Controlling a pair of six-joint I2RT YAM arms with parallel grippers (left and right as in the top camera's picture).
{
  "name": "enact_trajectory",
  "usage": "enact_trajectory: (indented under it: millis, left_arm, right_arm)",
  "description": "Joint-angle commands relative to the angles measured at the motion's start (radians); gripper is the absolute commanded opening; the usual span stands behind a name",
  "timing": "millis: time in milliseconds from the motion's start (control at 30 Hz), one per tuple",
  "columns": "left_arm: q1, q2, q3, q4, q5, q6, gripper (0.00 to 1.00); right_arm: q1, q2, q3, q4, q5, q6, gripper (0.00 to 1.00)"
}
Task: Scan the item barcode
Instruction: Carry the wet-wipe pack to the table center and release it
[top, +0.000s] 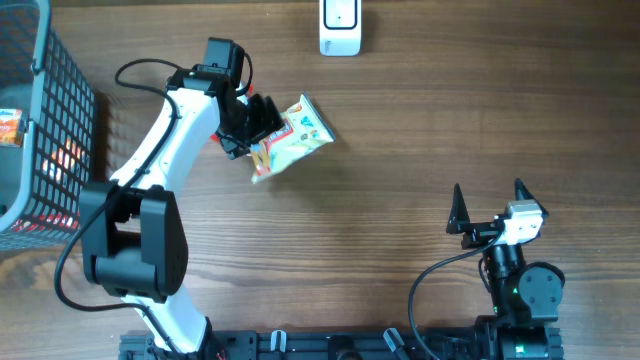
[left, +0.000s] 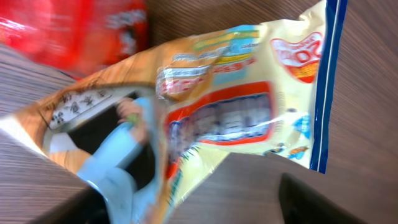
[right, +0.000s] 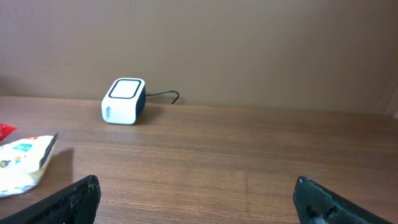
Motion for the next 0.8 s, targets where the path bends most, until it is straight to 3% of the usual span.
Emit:
enact_trajectory:
  millis: [0,267,400,767]
  left_arm:
    - [0.003,0.002,0.015,0.011,0.185,0.085,0.86]
    - [0.019,-0.071,0.145,-0.025,0.257,0.106,0.83]
    - [0.066,-0.15,0.197,-0.034,0.255,0.106,0.91]
    - [0.365,-0.47,0.264,-0.036,-0.112,0.067,0.97]
  right_arm:
    - [0.004,-0.007,-0.002,0.002,0.014,0.008,1.0]
    - [0.004,-0.007,-0.002,0.002,0.014,0.008,1.0]
    - [0.004,-0.007,-0.002,0.002,0.014,0.008,1.0]
    - [0.004,-0.007,-0.002,0.002,0.014,0.008,1.0]
